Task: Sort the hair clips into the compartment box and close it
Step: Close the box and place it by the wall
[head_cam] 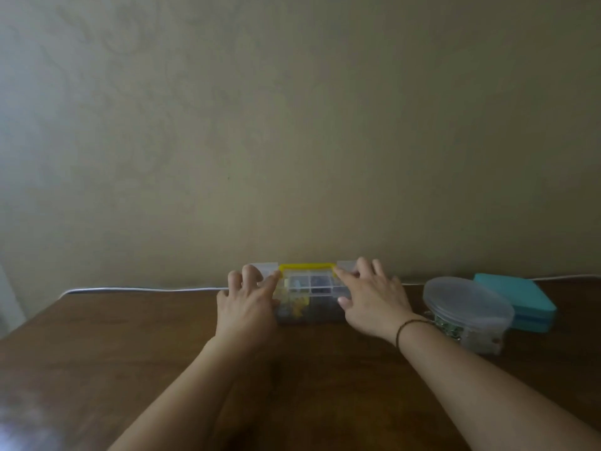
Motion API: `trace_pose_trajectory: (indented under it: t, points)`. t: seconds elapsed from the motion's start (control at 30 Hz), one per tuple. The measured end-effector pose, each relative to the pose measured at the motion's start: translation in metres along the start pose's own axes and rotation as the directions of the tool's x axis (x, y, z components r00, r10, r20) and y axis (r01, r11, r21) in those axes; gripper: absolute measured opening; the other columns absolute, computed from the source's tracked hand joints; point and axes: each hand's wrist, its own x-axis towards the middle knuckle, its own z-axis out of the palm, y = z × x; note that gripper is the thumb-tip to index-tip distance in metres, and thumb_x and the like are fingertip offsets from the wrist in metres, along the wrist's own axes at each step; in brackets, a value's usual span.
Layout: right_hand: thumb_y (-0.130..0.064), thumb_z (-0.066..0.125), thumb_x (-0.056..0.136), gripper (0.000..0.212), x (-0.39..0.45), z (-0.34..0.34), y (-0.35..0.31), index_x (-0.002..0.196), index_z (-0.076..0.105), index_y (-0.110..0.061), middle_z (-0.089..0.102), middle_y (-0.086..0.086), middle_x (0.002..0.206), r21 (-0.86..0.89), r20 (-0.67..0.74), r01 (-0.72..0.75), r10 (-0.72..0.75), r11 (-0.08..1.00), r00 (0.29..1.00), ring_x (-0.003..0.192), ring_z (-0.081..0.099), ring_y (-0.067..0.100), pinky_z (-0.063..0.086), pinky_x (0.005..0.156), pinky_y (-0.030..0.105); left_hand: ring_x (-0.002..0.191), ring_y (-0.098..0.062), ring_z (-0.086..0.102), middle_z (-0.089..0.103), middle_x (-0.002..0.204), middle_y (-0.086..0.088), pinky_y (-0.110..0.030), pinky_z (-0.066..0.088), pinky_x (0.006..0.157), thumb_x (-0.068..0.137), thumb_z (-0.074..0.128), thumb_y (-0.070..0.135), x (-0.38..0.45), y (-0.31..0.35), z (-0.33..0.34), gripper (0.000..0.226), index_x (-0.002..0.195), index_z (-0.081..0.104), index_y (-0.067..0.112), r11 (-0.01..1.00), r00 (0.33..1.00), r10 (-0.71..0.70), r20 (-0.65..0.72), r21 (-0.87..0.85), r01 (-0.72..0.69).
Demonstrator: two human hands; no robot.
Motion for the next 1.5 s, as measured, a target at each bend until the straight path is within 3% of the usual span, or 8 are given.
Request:
trace_pose_trajectory:
  t: [0.3, 0.43, 0.5, 0.63, 0.77, 1.1, 1.3, 1.5]
  points:
    - [-0.037, 0.045, 0.096, 0.061, 0.018, 0.001, -0.007, 0.150, 0.017, -0.033, 0.023, 0.005, 0.147, -0.021, 0.070, -0.107, 0.109, 0.994, 0.992, 0.136, 0.025, 0.028, 0.034, 0.103, 0.047, 0.129, -0.030, 0.030, 0.031, 0.141, -0.006, -0.039, 0.043, 0.100, 0.101, 0.047, 0.032, 0.019, 0.010, -0.001, 0.054, 0.151, 0.028, 0.030, 0.997, 1.000, 0.003, 0.014, -0.077, -0.002]
    - [-0.048, 0.049, 0.092, 0.070, 0.010, -0.009, 0.017, 0.151, 0.015, -0.036, 0.013, -0.005, 0.161, -0.020, 0.106, -0.026, 0.028, 0.999, 0.994, 0.149, 0.003, 0.022, 0.007, 0.118, 0.053, 0.150, -0.033, 0.003, 0.007, 0.164, -0.006, -0.044, 0.011, 0.122, 0.098, 0.048, 0.040, -0.002, 0.010, 0.004, 0.073, 0.157, 0.007, 0.027, 0.980, 0.999, -0.033, -0.007, -0.199, 0.031]
    - [-0.049, 0.051, 0.091, 0.062, -0.016, -0.017, 0.041, 0.147, 0.031, -0.035, 0.024, -0.005, 0.158, -0.052, -0.118, -0.068, 0.062, 0.996, 0.991, 0.148, 0.008, 0.022, 0.015, 0.118, 0.051, 0.151, -0.033, -0.010, -0.010, 0.165, -0.005, -0.045, 0.001, 0.123, 0.095, 0.049, 0.050, -0.024, 0.005, 0.012, 0.083, 0.156, -0.002, 0.028, 0.956, 0.993, -0.122, -0.006, -0.268, 0.116]
    - [-0.061, 0.061, 0.076, 0.061, -0.088, -0.023, 0.098, 0.124, 0.061, -0.022, 0.048, 0.009, 0.136, -0.044, -0.467, -0.332, 0.274, 0.942, 0.841, 0.125, 0.040, 0.036, 0.045, 0.093, 0.050, 0.151, -0.031, -0.012, -0.017, 0.162, -0.002, -0.044, 0.001, 0.123, 0.092, 0.054, 0.052, -0.059, 0.003, 0.021, 0.092, 0.155, -0.009, 0.027, 0.903, 0.984, -0.150, 0.092, -0.392, 0.174]
    - [-0.081, 0.047, 0.065, 0.090, -0.121, -0.005, 0.112, 0.136, 0.045, -0.026, 0.029, 0.008, 0.143, 0.107, -0.203, -0.511, 0.522, 0.853, 0.828, 0.126, 0.039, 0.035, 0.049, 0.088, 0.043, 0.150, -0.031, -0.012, -0.018, 0.160, 0.001, -0.045, 0.000, 0.123, 0.094, 0.049, 0.051, -0.074, 0.016, 0.015, 0.086, 0.153, -0.010, 0.031, 0.934, 0.996, -0.059, 0.071, -0.348, 0.081]
    - [-0.059, 0.081, 0.054, 0.097, -0.100, 0.000, 0.089, 0.134, 0.041, -0.022, 0.046, 0.010, 0.137, 0.577, -0.158, -0.443, 0.626, 0.686, 0.763, 0.125, 0.045, 0.031, 0.047, 0.095, 0.052, 0.149, -0.022, 0.013, 0.015, 0.161, -0.001, -0.037, 0.019, 0.121, 0.094, 0.058, 0.037, -0.071, 0.006, 0.002, 0.074, 0.154, 0.020, 0.019, 0.760, 0.967, -0.235, 0.101, -0.601, 0.248]
    - [-0.075, 0.067, 0.045, 0.090, -0.051, -0.036, 0.010, 0.121, 0.044, -0.034, 0.054, 0.001, 0.120, 0.711, -0.286, -0.076, 0.386, 0.700, 0.877, 0.106, 0.054, 0.021, 0.046, 0.069, 0.026, 0.146, -0.019, 0.026, 0.030, 0.158, 0.002, -0.038, 0.020, 0.122, 0.093, 0.052, 0.046, -0.068, 0.005, 0.004, 0.065, 0.150, 0.032, 0.022, 0.843, 0.973, -0.185, 0.141, -0.486, 0.231]
    - [-0.065, 0.080, 0.051, 0.080, 0.032, -0.014, -0.077, 0.117, 0.047, -0.033, 0.058, -0.004, 0.118, 0.697, -0.233, -0.019, 0.251, 0.717, 0.940, 0.109, 0.055, 0.017, 0.046, 0.088, 0.030, 0.132, -0.015, 0.040, 0.055, 0.131, 0.011, -0.033, 0.027, 0.114, 0.091, 0.052, 0.045, -0.069, 0.003, 0.009, 0.032, 0.118, 0.059, 0.029, 0.854, 0.980, -0.171, 0.105, -0.481, 0.200]
